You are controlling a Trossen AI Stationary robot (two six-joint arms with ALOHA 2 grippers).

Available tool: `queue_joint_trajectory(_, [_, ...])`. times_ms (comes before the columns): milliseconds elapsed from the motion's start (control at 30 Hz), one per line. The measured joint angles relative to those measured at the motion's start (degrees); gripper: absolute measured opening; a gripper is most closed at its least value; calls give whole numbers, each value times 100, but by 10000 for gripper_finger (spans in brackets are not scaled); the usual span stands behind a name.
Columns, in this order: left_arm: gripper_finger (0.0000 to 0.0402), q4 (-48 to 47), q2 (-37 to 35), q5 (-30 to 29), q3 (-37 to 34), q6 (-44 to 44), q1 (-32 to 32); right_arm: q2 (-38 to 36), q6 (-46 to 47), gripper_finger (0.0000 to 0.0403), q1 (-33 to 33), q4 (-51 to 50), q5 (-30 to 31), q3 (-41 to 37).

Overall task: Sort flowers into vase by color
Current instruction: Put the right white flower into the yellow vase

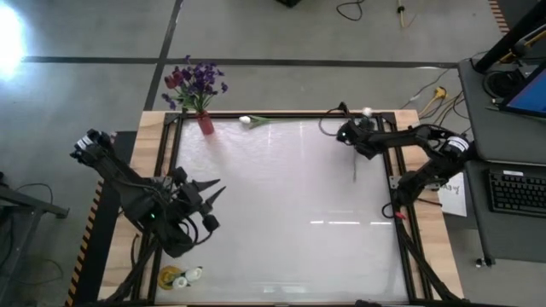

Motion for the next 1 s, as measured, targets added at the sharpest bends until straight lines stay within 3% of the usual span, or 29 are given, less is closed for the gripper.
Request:
queue_joint_trajectory(67, [97,-380,-194,259,35,-159,-2,-235,-237,13,326,142,-214,80])
queue_joint_trajectory(267, [97,-659,-889,798,-314,-570,9,-1361,-375,13,1559,684,270,66])
queue_joint_trajectory(400, [102,-446,-1214,802,-819,-953,179,-1857,-2122,13,2552,2335,1,69])
queue_joint_trajectory(467, [111,-19,-1329,804,-1158,-1007,298,-1908,-3076,13,3039,3301,-425,69])
queue_joint_trajectory(600, [141,2097,-1452,991,-1989,-298,585,-1690,-4339,13,3782,4890,-1589,69])
queue_joint_trajectory(733, [181,5569,-1343,1989,-2943,1353,1066,-1117,-4590,13,4135,6185,-2556,115])
queue_joint_trajectory(833, [206,8428,-988,3121,-3603,2456,1538,-561,-4574,13,4326,6412,-3061,417])
queue_joint_trajectory(900, [215,9898,-666,3559,-3889,2936,1802,-187,-4576,13,4454,6399,-3262,710])
queue_joint_trajectory(1000, [216,11011,-161,3911,-4037,3432,2082,274,-4705,13,4635,6380,-3317,1231])
